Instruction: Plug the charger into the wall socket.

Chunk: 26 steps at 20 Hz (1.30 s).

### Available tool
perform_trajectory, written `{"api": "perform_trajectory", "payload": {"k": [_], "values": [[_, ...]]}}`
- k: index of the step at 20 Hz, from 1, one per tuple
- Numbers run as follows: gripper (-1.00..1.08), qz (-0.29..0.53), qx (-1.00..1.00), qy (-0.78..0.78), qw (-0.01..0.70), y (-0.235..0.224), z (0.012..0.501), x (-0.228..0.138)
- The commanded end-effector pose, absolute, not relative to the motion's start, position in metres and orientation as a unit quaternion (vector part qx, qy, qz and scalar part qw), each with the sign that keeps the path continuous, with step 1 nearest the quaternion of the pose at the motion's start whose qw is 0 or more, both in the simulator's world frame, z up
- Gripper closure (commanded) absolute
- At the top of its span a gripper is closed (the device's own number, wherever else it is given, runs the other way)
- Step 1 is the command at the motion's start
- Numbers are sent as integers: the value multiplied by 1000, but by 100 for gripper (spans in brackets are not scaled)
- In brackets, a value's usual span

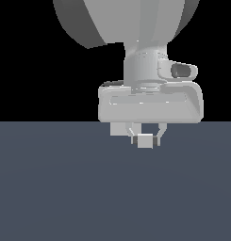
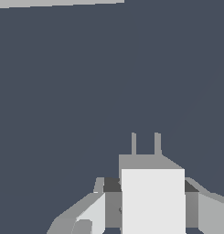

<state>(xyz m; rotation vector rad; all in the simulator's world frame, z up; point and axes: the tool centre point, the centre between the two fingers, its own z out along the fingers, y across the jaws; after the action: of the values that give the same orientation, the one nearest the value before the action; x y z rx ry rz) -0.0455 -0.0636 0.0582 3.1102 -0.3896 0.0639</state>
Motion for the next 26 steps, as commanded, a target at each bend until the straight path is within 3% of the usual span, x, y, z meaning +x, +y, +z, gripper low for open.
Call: {"api": "perform_trajectory", "payload": {"k": [1, 12, 26], "values": [[108, 21, 993, -118, 3, -52, 70, -28], [108, 21, 994, -103, 2, -22, 98, 17], [108, 21, 995, -101, 2, -20, 100, 20]]}}
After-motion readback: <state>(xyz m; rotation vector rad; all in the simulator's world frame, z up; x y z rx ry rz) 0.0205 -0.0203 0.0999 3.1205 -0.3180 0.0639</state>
